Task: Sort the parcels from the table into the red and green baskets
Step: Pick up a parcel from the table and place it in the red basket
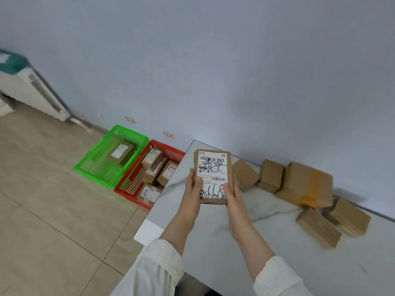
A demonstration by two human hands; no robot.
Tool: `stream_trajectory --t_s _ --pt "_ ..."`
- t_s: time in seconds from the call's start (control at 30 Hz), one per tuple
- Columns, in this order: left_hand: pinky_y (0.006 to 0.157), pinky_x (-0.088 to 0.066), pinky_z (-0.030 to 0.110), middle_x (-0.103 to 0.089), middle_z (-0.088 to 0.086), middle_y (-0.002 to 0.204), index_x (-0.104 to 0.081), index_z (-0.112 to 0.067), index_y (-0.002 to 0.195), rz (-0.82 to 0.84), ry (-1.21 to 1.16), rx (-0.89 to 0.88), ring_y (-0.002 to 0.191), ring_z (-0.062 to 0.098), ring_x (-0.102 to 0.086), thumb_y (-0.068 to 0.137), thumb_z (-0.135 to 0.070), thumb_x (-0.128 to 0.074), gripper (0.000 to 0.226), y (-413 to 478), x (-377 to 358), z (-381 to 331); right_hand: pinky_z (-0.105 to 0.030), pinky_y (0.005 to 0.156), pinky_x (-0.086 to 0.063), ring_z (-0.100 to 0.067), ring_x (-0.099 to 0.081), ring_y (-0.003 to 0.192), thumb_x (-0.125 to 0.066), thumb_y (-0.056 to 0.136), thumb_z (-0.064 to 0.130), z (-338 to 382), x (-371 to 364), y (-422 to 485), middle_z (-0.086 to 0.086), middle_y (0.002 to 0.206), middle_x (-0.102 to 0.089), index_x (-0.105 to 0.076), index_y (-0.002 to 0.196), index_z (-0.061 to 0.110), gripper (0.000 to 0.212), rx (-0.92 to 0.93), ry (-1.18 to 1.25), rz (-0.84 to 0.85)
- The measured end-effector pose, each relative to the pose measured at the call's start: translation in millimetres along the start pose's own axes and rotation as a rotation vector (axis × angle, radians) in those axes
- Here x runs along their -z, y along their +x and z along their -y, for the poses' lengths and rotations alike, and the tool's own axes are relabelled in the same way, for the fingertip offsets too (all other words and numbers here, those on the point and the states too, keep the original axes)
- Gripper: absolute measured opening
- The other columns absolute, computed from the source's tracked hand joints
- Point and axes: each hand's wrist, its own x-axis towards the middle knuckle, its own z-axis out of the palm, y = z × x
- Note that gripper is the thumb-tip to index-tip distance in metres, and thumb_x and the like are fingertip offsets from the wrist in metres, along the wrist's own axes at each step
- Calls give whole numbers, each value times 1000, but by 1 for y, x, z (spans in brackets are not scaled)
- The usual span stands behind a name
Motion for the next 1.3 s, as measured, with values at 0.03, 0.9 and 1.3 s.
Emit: stream_trajectory --t_s 0.03,0.9,1.3 --pt "109 -34 31 -43 -5 145 -17 -35 148 -12 -9 -5 130 13 -45 101 -37 -34 51 1 18 -4 -25 104 -30 -6 -43 120 -43 98 28 -1 -18 0 15 133 -45 -21 147 32 53 4 -24 17" --pt "62 -47 3 -42 -5 128 -19 -14 148 -95 -98 150 105 5 -47 98 -15 -45 56 133 409 -27 -38 97 -48 -13 -63 106 -39 98 43 -115 -394 102 4 117 -67 -54 128 29 36 -316 -1 15" --pt "99 -48 42 -59 4 127 -51 -31 115 59 259 348 112 20 -59 92 -23 -57 26 318 372 -23 -30 70 -51 -17 -62 97 -45 97 37 -124 -371 252 -6 117 -63 -44 128 22 35 -445 91 -345"
